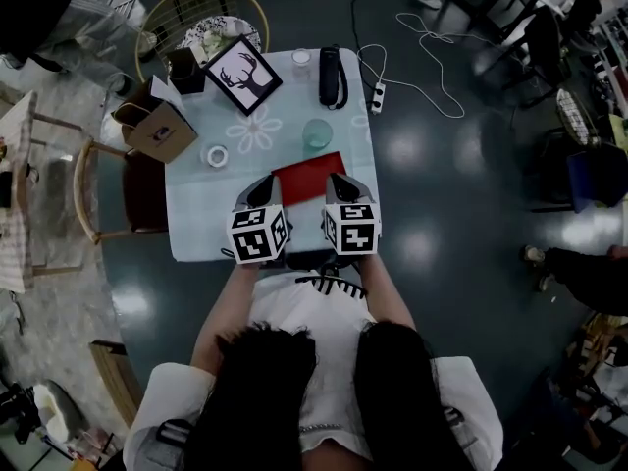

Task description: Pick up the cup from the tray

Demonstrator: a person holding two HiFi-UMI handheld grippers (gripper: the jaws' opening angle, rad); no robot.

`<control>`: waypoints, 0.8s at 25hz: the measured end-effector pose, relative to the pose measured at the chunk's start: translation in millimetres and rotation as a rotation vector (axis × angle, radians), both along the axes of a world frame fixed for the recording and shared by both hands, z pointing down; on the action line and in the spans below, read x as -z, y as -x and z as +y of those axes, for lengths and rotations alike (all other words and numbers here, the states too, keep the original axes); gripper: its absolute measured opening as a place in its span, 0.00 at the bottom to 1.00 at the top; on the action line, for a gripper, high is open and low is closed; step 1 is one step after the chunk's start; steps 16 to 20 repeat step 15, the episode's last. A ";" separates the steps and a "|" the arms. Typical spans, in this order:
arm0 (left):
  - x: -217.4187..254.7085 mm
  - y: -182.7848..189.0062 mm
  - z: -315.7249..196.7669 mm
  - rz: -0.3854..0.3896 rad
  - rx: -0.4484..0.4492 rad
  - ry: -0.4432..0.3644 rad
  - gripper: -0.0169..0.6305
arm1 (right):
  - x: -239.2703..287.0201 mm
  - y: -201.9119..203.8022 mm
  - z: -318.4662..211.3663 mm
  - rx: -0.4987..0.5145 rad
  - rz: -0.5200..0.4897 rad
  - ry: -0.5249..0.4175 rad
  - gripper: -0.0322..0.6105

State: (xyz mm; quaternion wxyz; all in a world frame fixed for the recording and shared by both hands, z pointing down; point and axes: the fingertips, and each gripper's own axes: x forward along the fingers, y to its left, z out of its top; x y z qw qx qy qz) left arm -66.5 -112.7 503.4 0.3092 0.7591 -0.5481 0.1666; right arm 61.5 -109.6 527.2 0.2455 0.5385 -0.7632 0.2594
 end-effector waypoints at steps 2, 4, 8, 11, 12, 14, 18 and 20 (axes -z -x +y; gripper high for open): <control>-1.1 -0.5 0.2 -0.004 -0.002 0.000 0.03 | -2.1 -1.2 2.1 0.000 0.002 0.006 0.09; -0.8 -0.7 -0.4 -0.005 -0.001 0.000 0.03 | -1.7 -1.5 2.3 0.006 0.001 0.005 0.09; 2.9 -3.3 4.9 0.002 -0.017 -0.010 0.03 | 1.7 -0.3 5.6 0.008 0.000 0.000 0.09; 2.8 -5.2 9.0 -0.007 -0.025 -0.009 0.03 | 2.8 -1.1 9.0 0.009 0.004 -0.003 0.09; 2.9 -5.6 9.2 -0.010 -0.025 -0.008 0.03 | 3.0 -1.7 9.5 0.010 0.003 -0.003 0.09; 3.5 -6.2 8.9 -0.012 -0.024 -0.007 0.03 | 2.8 -2.9 10.2 0.013 0.001 -0.001 0.09; 3.8 -6.5 8.6 -0.012 -0.023 -0.006 0.03 | 2.6 -3.4 10.6 0.014 -0.002 0.000 0.09; 3.8 -6.5 8.6 -0.012 -0.023 -0.006 0.03 | 2.6 -3.4 10.6 0.014 -0.002 0.000 0.09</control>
